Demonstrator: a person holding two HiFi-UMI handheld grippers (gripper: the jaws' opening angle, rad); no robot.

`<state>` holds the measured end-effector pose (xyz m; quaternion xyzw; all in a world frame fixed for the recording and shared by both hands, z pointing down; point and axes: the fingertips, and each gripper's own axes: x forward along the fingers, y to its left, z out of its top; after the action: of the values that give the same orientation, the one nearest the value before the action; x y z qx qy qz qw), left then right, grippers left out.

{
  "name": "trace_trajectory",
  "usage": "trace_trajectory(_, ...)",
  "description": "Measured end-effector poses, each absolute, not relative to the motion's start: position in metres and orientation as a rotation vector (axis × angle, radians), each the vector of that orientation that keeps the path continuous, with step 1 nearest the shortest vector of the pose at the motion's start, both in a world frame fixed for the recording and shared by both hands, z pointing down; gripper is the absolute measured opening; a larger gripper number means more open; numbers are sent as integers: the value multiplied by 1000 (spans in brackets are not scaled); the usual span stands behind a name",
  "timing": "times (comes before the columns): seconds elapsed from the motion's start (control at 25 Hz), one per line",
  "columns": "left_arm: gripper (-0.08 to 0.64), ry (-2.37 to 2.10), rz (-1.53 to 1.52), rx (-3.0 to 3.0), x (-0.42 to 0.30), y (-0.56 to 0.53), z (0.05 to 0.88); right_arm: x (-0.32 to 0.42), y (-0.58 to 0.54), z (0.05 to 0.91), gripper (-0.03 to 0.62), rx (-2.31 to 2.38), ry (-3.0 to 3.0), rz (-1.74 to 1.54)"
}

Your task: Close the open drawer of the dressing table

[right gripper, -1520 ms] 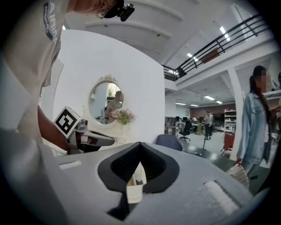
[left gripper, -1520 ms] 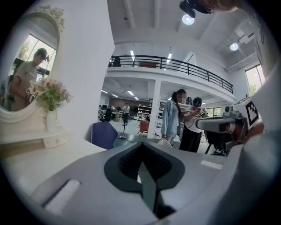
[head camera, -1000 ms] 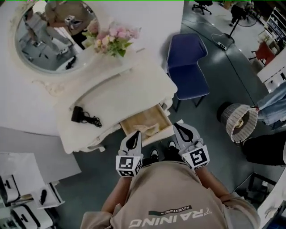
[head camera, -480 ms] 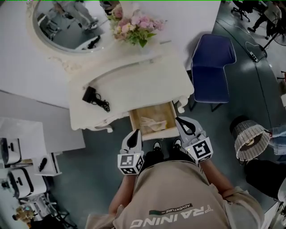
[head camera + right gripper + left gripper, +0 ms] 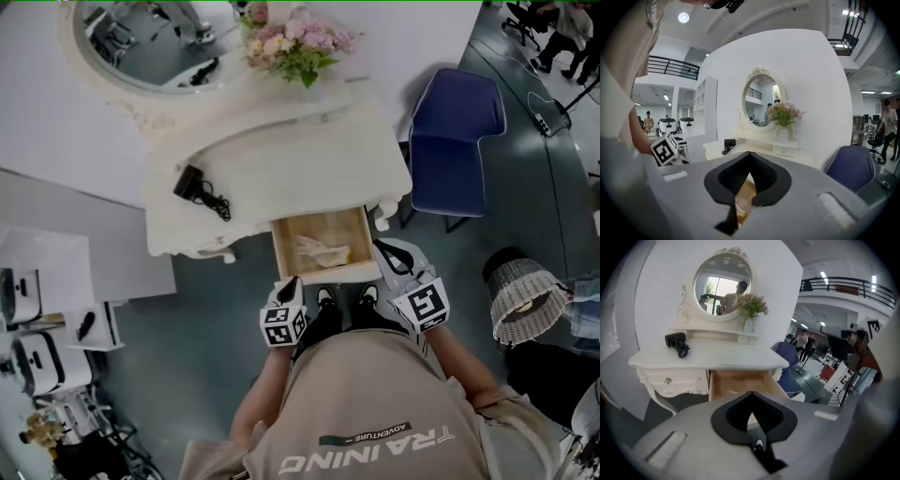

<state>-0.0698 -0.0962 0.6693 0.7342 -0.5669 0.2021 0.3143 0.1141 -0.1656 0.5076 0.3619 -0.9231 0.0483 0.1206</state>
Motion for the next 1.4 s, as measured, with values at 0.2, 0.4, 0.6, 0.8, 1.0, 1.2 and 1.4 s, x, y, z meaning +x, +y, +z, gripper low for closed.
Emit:
trace_trajectory(0.2,17,-1381,666,1772,-80,-77,747,120,-161,505,3,1084,-2666,123)
trace_trajectory(0.4,18,-1279,732,1665,-80,-62,797,126,-153,507,2,1123,-2629,133)
trace_trajectory(0.6,18,-1253,744,1668,-82,-69,809,132,-150,506,2,1181,-2588,143)
trace_trajectory(0.8,18,-1227,718,1681,-83,-83,810,132,-149,511,2,1202,-2552,151)
trace_trajectory(1.0,18,-1215,710,1687,-87,-102,811,121,-154,510,3,1209,-2556,162)
trace_trajectory(1.2,18,-1205,716,1709,-92,-129,810,113,-165,508,3,1215,-2553,163)
trace_trajectory(1.4,18,-1202,718,1714,-97,-152,810,106,-178,512,3,1216,-2549,190)
